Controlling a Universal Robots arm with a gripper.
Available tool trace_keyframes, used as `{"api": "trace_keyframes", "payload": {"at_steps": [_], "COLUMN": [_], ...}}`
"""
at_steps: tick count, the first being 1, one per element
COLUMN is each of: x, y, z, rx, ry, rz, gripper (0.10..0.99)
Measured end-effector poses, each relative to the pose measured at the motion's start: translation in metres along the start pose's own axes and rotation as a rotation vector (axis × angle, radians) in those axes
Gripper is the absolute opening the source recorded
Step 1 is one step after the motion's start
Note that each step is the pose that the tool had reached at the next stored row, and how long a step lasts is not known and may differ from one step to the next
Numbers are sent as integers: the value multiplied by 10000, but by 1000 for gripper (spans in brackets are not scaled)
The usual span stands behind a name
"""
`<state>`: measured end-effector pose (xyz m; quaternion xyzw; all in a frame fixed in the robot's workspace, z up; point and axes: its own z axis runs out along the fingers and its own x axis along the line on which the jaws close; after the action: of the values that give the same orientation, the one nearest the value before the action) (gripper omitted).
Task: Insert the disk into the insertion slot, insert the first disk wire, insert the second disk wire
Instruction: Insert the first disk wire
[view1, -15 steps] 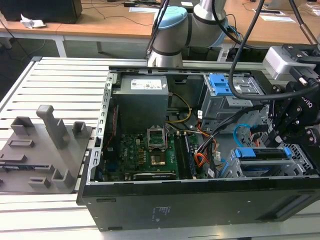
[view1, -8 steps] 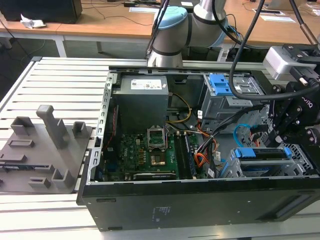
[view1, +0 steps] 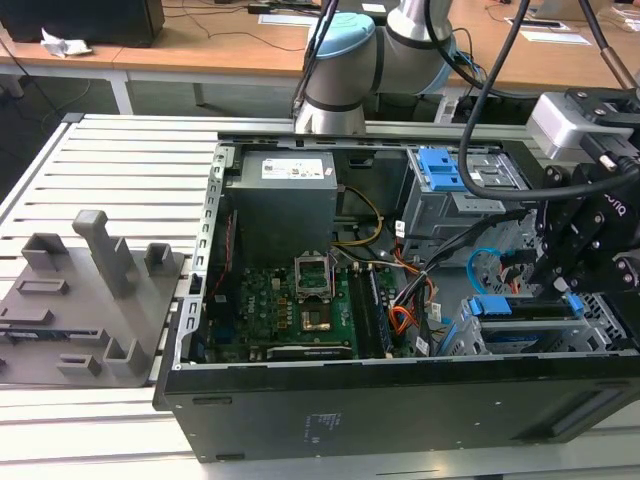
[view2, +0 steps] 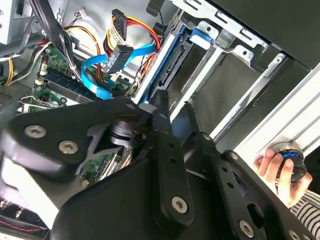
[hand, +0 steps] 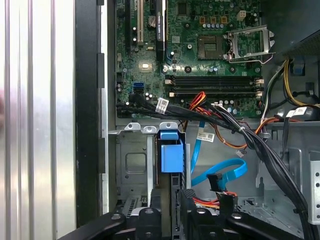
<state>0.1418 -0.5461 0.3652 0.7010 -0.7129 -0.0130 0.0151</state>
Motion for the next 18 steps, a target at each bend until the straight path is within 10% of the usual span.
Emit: {"api": "trace_keyframes", "payload": {"at_steps": [18], "x": [-72], "y": [-99], "z": [-108], "rx": [0], "ry": [11], "rz": [1], "gripper": [361]}}
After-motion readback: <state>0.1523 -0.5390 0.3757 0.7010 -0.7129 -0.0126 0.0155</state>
